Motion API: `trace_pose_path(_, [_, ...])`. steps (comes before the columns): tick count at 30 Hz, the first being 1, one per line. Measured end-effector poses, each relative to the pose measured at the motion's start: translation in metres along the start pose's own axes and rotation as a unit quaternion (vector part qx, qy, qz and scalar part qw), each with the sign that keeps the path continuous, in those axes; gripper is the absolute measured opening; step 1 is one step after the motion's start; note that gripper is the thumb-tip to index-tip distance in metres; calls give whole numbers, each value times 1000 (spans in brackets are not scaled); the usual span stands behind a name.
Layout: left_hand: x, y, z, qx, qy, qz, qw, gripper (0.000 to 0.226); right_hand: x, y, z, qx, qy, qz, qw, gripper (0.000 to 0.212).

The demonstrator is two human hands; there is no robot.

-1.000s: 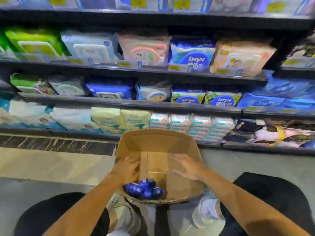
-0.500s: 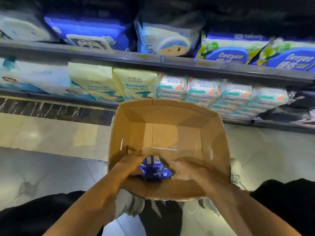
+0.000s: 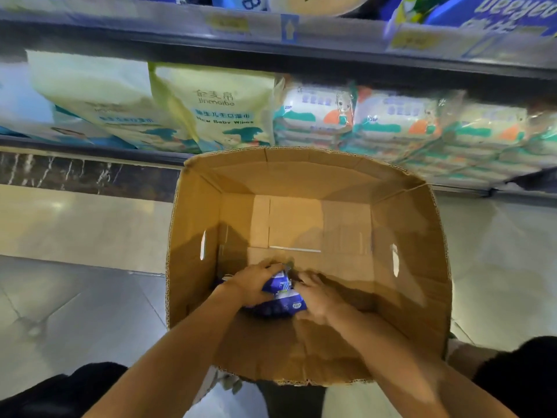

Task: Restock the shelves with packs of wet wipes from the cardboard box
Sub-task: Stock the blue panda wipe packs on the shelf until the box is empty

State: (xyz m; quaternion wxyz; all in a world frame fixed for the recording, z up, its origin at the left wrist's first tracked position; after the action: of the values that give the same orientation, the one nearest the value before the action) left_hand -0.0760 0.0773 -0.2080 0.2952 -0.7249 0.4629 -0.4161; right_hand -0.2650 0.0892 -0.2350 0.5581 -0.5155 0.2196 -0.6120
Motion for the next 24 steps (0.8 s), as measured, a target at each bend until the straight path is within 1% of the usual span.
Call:
trace_pose_path(2, [10,-4,5,1,-79,-18,997,75,3,3,2,19,-6,-9,1000,82])
trace_pose_path(5, [24,-10,9,45,-155,-48,986,67,6,8,7,53,-15,-18,998,80])
trace_pose_path(9, [30,-12,19,113,-231,-72,964,65,17,-3,-2,25,33,-20,999,73])
trace_pose_path(13, [31,-10,14,132,-290,-117,941,63,16,-14,-30,-27,109,-11,994,66])
trace_pose_path(15, [30,-7,15,136,-315,-130,930,60,12,-17,-39,-53,151,-12,987,68])
trace_pose_path(18, [24,-3,20,131,-343,-125,922,54,5,-16,-42,-70,203,-30,976,77])
trace_pose_path(21, [20,-3,24,129,-355,-142,915,61,-3,-8,-42,-68,206,-32,976,83])
trace_pose_path(24, [18,-7,25,136,-400,-158,893,54,-7,-2,-47,-64,221,-32,973,82])
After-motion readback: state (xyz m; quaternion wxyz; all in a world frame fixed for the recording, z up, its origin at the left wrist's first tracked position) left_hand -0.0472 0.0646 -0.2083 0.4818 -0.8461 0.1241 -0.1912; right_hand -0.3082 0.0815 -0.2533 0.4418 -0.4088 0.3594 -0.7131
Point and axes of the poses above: each hand's wrist, its own y-axis towards the middle knuckle, its own x-axis out of the back of the hand, z = x × y, the point moved 2 cm from there along y, towards the middle knuckle, and after that the axes turned 7 degrees about z, right-handed, at the moved point
